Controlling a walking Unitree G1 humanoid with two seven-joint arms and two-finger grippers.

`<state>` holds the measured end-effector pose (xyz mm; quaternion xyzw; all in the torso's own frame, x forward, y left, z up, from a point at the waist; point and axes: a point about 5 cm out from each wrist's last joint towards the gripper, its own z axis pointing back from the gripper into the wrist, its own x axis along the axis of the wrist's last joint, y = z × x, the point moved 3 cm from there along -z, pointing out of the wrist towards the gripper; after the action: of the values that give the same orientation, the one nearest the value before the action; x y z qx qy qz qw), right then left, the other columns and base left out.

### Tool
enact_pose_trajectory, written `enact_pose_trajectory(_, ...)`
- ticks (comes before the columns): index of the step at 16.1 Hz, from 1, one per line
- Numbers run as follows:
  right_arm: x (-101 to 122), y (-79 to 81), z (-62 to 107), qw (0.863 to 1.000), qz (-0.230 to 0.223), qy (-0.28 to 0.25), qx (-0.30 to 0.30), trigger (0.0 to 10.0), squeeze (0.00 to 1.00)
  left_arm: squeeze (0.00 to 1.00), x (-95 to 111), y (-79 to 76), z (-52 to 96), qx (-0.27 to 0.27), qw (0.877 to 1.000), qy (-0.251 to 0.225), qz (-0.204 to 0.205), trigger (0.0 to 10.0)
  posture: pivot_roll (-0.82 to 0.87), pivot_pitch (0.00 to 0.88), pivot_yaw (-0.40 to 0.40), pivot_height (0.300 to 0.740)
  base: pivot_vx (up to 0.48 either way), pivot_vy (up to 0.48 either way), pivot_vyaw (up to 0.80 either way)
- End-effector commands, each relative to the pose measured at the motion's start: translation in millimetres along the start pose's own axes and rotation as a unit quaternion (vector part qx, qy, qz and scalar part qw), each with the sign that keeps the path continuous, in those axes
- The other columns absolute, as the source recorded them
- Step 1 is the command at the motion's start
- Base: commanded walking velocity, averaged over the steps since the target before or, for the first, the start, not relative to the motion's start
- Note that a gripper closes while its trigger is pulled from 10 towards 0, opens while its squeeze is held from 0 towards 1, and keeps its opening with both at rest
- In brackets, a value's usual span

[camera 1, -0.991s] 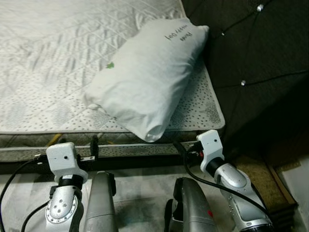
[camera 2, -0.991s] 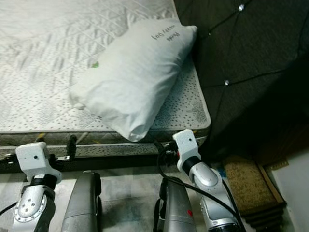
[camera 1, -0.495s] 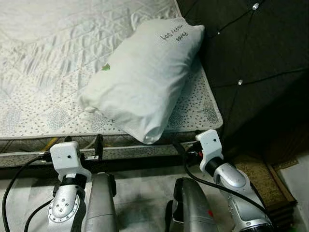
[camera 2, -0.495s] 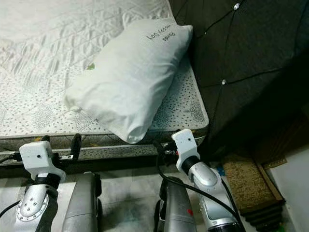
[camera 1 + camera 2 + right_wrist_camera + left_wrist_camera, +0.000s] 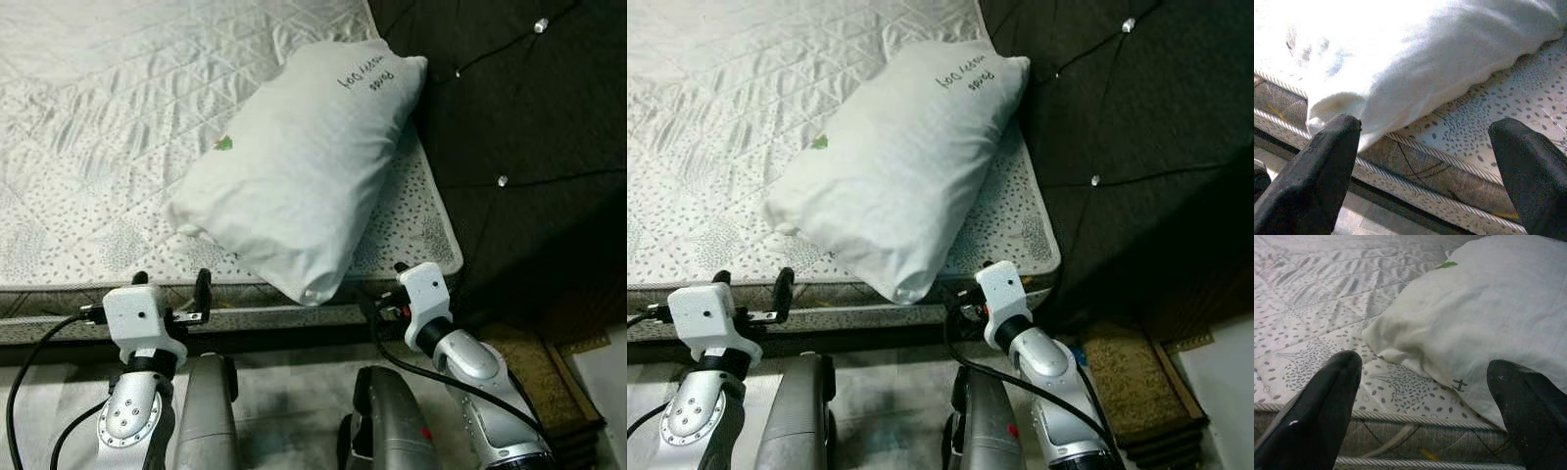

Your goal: Clean up the room

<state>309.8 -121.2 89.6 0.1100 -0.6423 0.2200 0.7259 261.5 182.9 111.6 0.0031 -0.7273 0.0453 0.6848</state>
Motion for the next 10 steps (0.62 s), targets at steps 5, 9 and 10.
enact_pose_trajectory(5, -4.6, 3.1, 2.8, 1.0, 0.005, 0.006, 0.014, 10.0, 0.0, 0.0, -3.1, -0.5, 1.3, -0.002, 1.0, 0.005, 0.0, 10.0, 0.07, 0.262, -0.075, 0.583, 0.332, 0.0, 0.0)
enact_pose_trajectory(9, -4.9, 3.5, 2.8, 1.0, 0.004, 0.007, 0.016, 10.0, 0.0, 0.0, -2.5, -2.1, 1.2, -0.006, 1.0, 0.005, 0.0, 10.0, 0.07, 0.262, -0.075, 0.583, 0.344, 0.0, 0.0)
enact_pose_trajectory(10, -4.9, 3.5, 2.8, 1.0, 0.005, 0.007, 0.017, 10.0, 0.0, 0.0, -2.5, -2.3, 1.2, -0.007, 1.0, 0.005, 0.0, 10.0, 0.07, 0.262, -0.075, 0.583, 0.352, 0.0, 0.0)
